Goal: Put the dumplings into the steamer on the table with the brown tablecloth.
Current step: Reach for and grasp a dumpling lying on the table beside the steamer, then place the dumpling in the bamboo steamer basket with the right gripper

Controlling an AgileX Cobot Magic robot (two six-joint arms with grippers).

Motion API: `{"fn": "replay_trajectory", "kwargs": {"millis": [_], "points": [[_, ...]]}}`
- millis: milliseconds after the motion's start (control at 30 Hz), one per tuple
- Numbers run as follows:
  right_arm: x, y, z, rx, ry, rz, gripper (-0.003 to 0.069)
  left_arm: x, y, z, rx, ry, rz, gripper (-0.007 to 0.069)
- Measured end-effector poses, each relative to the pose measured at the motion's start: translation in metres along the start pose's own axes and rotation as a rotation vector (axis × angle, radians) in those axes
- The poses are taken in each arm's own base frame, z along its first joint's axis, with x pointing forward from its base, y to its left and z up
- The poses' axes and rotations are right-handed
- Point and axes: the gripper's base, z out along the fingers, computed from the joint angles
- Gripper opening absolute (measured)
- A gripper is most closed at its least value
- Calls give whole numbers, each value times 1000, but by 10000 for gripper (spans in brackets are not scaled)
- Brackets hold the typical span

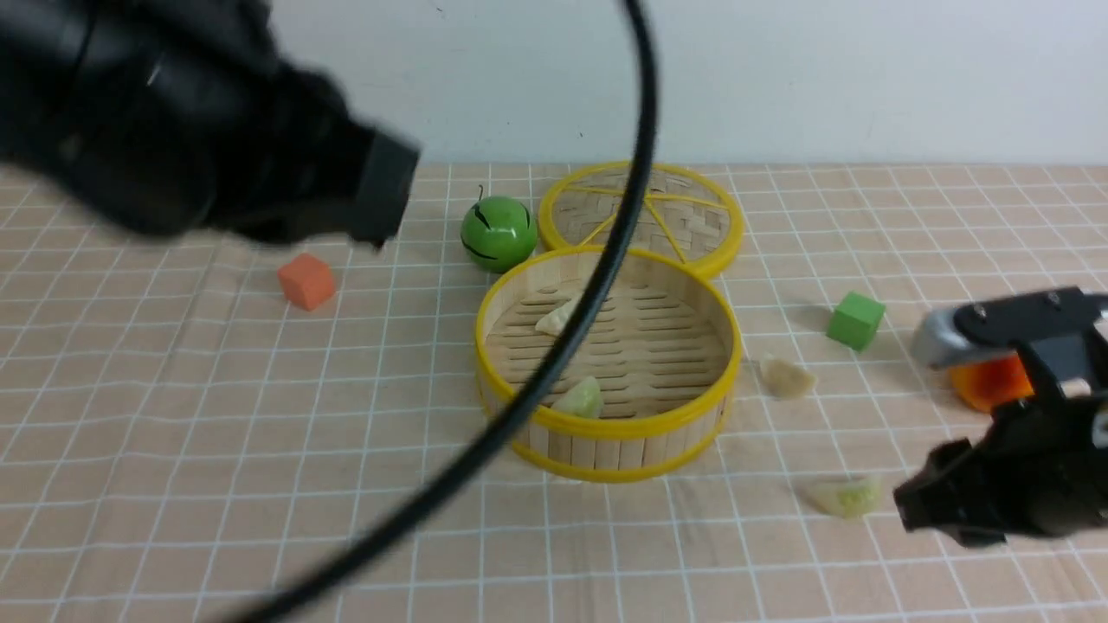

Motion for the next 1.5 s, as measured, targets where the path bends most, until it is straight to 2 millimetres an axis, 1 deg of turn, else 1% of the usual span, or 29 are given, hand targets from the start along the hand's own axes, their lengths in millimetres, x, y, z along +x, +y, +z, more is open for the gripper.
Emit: {"fn": "replay_trajectory", "kwargs": {"millis": [33, 67, 100, 167, 200, 233, 300, 333, 367, 400, 433, 467, 600, 700, 767, 800, 833, 867, 967, 1067, 1100, 1167, 1200, 1233, 1267, 1333, 1400, 1467, 1500], "points": [[-9, 0, 5, 3, 4, -10, 342, 18, 3, 4, -4, 32, -6, -14], [-27, 1, 10, 13, -11, -37, 376, 40, 7, 6, -11, 55, -10, -14], [-39, 0, 17, 25, -12, -52, 399, 58, 11, 7, -24, 70, -5, -14], [-60, -5, 34, 46, -3, -65, 425, 88, 18, 4, -58, 82, 18, -14], [-61, -7, 40, 51, 11, -65, 426, 94, 20, 6, -68, 97, 24, -14], [-78, -14, 56, 68, 17, -71, 435, 115, 25, 3, -96, 103, 47, -14], [-93, -27, 88, 89, 67, -78, 435, 143, 33, -5, -137, 85, 88, -14], [-97, -28, 89, 90, 58, -77, 435, 143, 33, -7, -136, 74, 89, -14], [-108, -36, 111, 95, 93, -79, 434, 163, 38, -13, -168, 48, 122, -14], [-114, -40, 123, 97, 114, -77, 433, 173, 41, -17, -180, 16, 137, -14], [-112, -41, 127, 97, 127, -74, 433, 175, 41, -18, -182, 9, 140, -14], [-121, -45, 142, 97, 142, -72, 428, 188, 44, -23, -192, -44, 152, -14], [-131, -51, 180, 89, 192, -66, 406, 214, 49, -27, -202, -197, 151, -14], [-131, -54, 202, 85, 219, -65, 374, 225, 53, -26, -222, -285, 165, -14], [-135, -54, 204, 82, 218, -64, 311, 226, 55, -27, -243, -324, 173, -14], [-135, -54, 204, 82, 218, -64, 304, 226, 55, -27, -243, -325, 173, -14], [-135, -54, 203, 79, 231, -70, 248, 224, 56, -28, -253, -342, 175, -14], [-135, -53, 202, 78, 235, -75, 236, 224, 56, -28, -258, -344, 176, -14], [-135, -54, 198, 85, 250, -94, 238, 223, 57, -28, -269, -350, 182, -14], [-141, -52, 184, 90, 259, -108, 239, 223, 58, -29, -281, -354, 185, -14], [-154, -47, 165, 78, 215, -103, 239, 223, 59, -29, -286, -358, 187, -14], [-162, -40, 154, 56, 175, -98, 239, 223, 59, -29, -287, -359, 188, -14], [-173, -27, 138, 18, 108, -112, 239, 222, 59, -29, -290, -361, 191, -14], [-178, -21, 133, -6, 76, -119, 239, 222, 59, -29, -291, -363, 194, -14], [-184, -5, 127, -48, 14, -157, 239, 222, 59, -29, -292, -364, 196, -14], [-189, 14, 127, -101, -57, -202, 239, 222, 59, -29, -294, -367, 199, -14], [-190, 34, 144, -132, -123, -274, 239, 222, 59, -29, -295, -367, 200, -14], [-188, 42, 168, -132, -170, -311, 239, 222, 59, -29, -296, -367, 201, -14], [-188, 42, 170, -129, -182, -313, 239, 222, 59, -29, -296, -367, 201, -14]]}}
